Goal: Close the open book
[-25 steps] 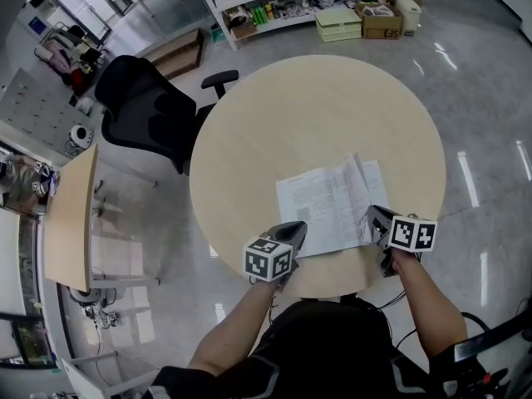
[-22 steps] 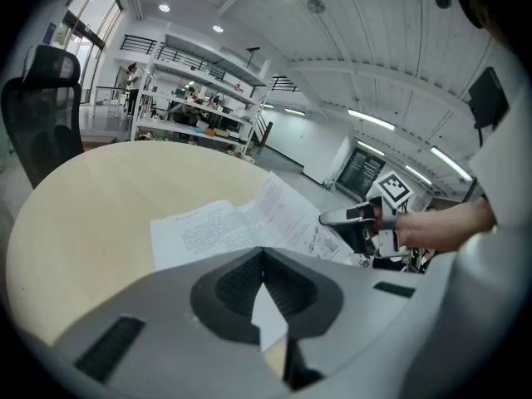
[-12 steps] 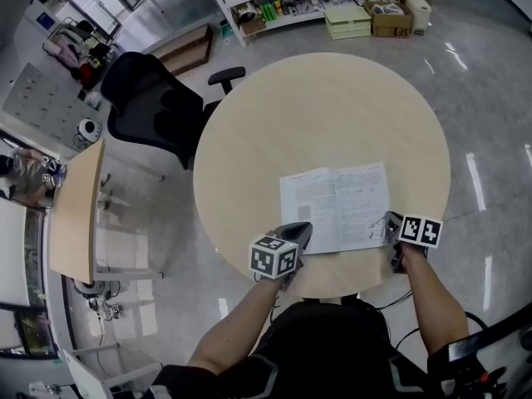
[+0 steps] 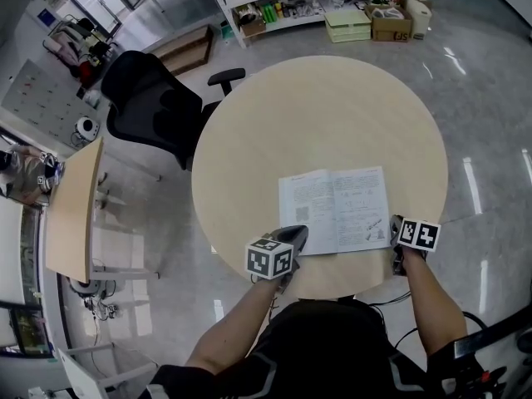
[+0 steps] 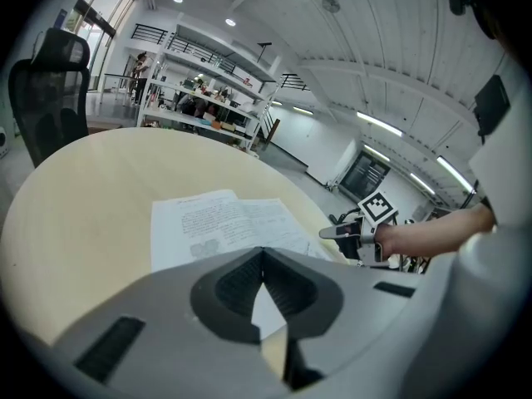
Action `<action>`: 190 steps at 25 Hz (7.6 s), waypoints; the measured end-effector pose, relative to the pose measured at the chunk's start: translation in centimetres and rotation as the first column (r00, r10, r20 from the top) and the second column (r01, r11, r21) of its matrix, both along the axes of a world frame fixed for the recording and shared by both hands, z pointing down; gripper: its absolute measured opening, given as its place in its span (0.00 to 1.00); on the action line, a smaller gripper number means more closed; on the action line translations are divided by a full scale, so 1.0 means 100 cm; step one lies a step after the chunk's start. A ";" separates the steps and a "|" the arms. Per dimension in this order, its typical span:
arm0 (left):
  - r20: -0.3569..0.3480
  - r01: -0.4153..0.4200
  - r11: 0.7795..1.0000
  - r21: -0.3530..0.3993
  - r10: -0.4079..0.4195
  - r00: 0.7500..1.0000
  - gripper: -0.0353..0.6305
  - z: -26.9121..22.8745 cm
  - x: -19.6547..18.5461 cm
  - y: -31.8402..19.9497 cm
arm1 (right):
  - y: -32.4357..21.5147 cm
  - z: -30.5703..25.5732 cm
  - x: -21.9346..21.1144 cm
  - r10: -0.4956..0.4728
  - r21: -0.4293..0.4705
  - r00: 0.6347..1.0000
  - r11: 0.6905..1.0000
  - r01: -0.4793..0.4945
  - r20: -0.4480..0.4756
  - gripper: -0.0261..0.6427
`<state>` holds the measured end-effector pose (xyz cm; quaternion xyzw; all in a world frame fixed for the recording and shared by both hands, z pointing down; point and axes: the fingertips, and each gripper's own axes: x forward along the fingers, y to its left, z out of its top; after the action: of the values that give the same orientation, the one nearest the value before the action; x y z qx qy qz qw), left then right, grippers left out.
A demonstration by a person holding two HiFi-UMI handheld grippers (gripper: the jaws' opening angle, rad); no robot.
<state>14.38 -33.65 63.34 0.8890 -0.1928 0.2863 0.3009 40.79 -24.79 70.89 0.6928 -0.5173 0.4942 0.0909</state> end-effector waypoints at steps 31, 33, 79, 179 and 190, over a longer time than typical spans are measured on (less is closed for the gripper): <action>-0.031 0.264 0.965 -0.008 -0.264 0.964 0.03 0.000 -0.124 -0.016 | -0.074 -0.060 -0.287 -0.818 -0.041 0.455 0.499 0.866 -0.352 0.31; -0.030 0.277 0.961 -0.010 -0.277 0.960 0.03 0.002 -0.132 -0.016 | -0.067 -0.046 -0.309 -0.872 -0.112 0.315 0.379 0.918 -0.375 0.34; -0.081 0.234 0.972 -0.032 -0.236 0.968 0.03 0.008 -0.131 -0.025 | -0.061 -0.071 -0.326 -0.748 -0.169 0.091 0.265 0.949 -0.658 0.04; -0.070 0.388 0.912 -0.133 -0.399 0.914 0.03 0.024 -0.169 0.007 | -0.064 0.011 -0.312 -0.759 -0.529 -0.269 0.115 0.841 -0.593 0.22; -0.065 0.315 0.940 -0.130 -0.325 0.943 0.03 0.021 -0.149 -0.004 | -0.062 -0.033 -0.312 -0.689 -0.340 -0.060 0.278 0.899 -0.722 0.08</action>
<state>-0.56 -34.03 65.40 0.8379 -0.3046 0.2059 0.4033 9.64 -31.03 67.60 0.3860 -0.7780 -0.0802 0.4892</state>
